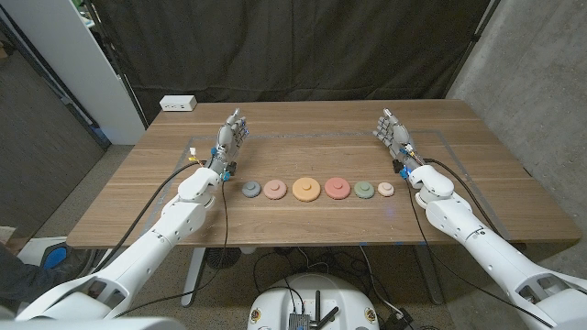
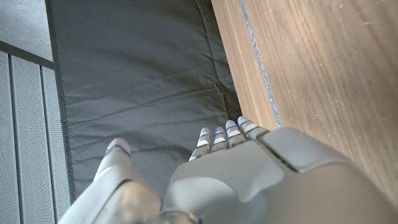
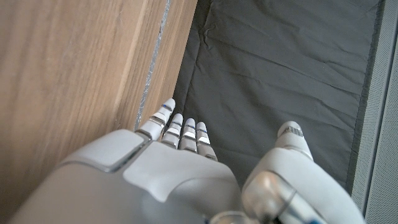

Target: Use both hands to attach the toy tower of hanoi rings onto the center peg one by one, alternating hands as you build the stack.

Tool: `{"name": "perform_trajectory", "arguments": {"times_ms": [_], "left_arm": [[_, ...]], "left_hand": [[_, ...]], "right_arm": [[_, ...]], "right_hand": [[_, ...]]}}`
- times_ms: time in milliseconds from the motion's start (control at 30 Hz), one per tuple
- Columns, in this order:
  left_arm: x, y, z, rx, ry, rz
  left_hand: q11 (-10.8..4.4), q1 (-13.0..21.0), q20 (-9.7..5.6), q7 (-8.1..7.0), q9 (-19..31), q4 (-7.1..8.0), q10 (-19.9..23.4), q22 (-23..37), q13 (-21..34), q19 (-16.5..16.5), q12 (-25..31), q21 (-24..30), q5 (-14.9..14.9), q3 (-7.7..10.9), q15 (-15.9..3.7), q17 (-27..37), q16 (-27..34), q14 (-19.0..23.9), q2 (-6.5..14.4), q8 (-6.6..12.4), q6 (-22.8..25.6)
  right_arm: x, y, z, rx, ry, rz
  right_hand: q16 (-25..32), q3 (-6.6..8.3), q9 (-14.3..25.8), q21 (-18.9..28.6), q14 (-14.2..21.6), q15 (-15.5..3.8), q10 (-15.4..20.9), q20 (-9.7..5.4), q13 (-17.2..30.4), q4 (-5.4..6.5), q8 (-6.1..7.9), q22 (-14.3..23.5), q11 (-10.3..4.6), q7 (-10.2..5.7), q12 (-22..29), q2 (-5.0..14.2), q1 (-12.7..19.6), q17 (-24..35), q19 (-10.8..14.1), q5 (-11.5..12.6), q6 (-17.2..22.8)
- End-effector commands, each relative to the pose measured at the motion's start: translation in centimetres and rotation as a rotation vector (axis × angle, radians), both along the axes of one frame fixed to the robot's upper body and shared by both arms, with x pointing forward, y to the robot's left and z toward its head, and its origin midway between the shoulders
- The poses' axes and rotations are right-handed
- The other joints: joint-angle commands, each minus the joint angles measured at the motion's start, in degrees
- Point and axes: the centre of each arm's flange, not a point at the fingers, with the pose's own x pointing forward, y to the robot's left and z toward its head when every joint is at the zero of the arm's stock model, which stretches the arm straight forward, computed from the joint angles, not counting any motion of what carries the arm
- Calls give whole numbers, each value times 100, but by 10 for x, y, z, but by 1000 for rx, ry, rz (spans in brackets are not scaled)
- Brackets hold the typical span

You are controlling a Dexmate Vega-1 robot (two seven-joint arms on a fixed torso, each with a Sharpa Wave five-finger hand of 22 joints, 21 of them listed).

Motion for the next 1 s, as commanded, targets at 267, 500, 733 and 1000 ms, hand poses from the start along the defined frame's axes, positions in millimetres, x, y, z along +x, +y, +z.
{"name": "perform_trajectory", "arguments": {"times_ms": [267, 500, 733, 1000], "left_arm": [[-18, 1, -2, -4, -42, -5], [-24, 8, 0, 3, -52, 9], [-26, 9, -1, 33, -37, 43], [-28, 11, -6, 26, -27, 48]], "left_hand": [[-1, 23, 34, 50, 16, -4, 46, 22, 18, -10, 48, 53, 38, 49, -30, 25, 48, 15, -2, 57, 80], [-12, 34, 41, 45, 16, -9, 94, 21, 17, 8, 66, 61, 39, 56, -34, 24, 63, 65, 22, 70, 130], [-76, 57, -27, -23, 12, -35, 257, 34, 13, 454, 112, 216, 33, 67, -121, 26, 111, 272, 86, 85, 284], [-224, 58, 48, -132, 12, -64, 416, 54, 11, 838, 141, 331, 26, 56, -217, 40, 173, 549, 97, 82, 394]], "right_arm": [[-11, 10, -1, -11, -33, 0], [-20, 13, -1, -20, -52, -12], [-21, 15, -2, -14, -64, -11], [-19, 18, 0, -26, -58, -1]], "right_hand": [[77, 44, 29, 53, 101, 17, 112, 2, 23, -2, 37, 13, 29, 64, 63, -1, 37, -5, 118, 26, 45], [124, 44, 30, 82, 229, 23, 229, 25, 21, -5, 66, 15, 30, -10, 93, 5, 37, -22, 225, 26, 126], [204, 42, 34, 139, 463, 18, 471, 31, 20, -8, 132, 20, 23, 26, 151, 16, 35, -46, 438, 26, 361], [329, 39, 36, 221, 834, 11, 567, 65, 22, -14, 131, 29, -57, -47, 132, 22, 36, -68, 752, 27, 478]]}}
